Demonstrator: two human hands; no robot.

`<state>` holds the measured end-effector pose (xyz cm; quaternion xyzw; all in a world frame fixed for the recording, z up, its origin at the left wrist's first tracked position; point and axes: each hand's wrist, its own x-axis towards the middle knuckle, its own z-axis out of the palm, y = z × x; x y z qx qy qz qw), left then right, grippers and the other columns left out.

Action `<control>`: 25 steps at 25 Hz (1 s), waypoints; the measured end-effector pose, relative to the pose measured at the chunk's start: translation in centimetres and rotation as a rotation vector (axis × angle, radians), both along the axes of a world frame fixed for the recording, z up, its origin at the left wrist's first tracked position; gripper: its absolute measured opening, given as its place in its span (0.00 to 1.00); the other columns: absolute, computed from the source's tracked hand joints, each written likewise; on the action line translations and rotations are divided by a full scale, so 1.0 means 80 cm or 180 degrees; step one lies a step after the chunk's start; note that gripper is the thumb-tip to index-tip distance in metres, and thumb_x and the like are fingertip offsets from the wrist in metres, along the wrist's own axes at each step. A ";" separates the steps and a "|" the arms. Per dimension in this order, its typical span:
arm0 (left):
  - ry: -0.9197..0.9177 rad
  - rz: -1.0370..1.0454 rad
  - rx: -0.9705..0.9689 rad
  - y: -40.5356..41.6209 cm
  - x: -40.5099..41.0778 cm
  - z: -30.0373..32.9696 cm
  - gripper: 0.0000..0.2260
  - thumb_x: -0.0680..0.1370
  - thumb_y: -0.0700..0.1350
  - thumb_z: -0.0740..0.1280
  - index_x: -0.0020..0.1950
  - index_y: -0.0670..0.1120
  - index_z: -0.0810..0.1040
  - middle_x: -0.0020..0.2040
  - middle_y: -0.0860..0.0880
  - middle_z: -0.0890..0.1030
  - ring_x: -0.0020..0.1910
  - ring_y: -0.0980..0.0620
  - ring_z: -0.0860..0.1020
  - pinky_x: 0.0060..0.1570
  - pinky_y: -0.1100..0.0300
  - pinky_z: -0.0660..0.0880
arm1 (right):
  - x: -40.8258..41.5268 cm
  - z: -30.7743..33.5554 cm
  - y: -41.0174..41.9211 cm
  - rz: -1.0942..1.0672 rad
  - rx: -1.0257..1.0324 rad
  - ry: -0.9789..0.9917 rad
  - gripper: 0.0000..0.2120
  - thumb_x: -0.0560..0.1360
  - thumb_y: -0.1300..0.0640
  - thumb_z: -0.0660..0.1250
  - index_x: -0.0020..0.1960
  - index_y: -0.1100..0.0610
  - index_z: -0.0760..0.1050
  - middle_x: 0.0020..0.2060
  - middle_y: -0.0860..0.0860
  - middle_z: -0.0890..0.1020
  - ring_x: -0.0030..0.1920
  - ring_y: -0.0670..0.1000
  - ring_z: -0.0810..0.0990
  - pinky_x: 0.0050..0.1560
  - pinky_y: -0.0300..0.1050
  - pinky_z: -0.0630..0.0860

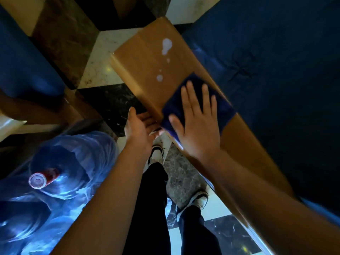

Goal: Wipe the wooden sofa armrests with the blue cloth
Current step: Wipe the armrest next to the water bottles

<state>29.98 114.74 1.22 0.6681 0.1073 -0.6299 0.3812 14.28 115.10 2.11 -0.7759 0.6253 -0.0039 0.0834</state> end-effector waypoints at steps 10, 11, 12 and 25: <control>-0.0016 0.0529 0.0093 0.001 0.007 0.016 0.26 0.85 0.60 0.52 0.57 0.42 0.82 0.51 0.41 0.87 0.50 0.44 0.86 0.50 0.48 0.81 | 0.111 -0.016 -0.041 0.1007 -0.0119 -0.0009 0.28 0.84 0.54 0.51 0.83 0.55 0.52 0.83 0.51 0.53 0.82 0.63 0.51 0.81 0.62 0.52; 0.0073 0.0648 0.0056 -0.007 0.015 0.018 0.27 0.85 0.61 0.53 0.62 0.42 0.81 0.57 0.39 0.86 0.58 0.40 0.84 0.59 0.44 0.80 | 0.124 -0.017 -0.055 0.1039 -0.0109 -0.0001 0.28 0.84 0.54 0.50 0.83 0.55 0.52 0.84 0.51 0.53 0.82 0.63 0.51 0.81 0.62 0.50; 0.0149 0.0678 0.0032 -0.016 0.020 0.018 0.28 0.84 0.62 0.53 0.66 0.42 0.80 0.61 0.38 0.84 0.62 0.38 0.82 0.65 0.42 0.77 | 0.128 -0.018 -0.061 0.1077 -0.0111 0.0010 0.29 0.83 0.54 0.49 0.83 0.55 0.52 0.84 0.51 0.53 0.83 0.62 0.50 0.82 0.61 0.49; 0.0136 0.0375 0.0197 -0.073 0.061 0.004 0.29 0.84 0.64 0.52 0.56 0.42 0.81 0.50 0.41 0.86 0.49 0.42 0.85 0.45 0.47 0.80 | 0.036 0.001 -0.081 -0.1063 0.0181 -0.0071 0.49 0.71 0.22 0.56 0.82 0.52 0.55 0.82 0.54 0.59 0.80 0.61 0.58 0.78 0.61 0.54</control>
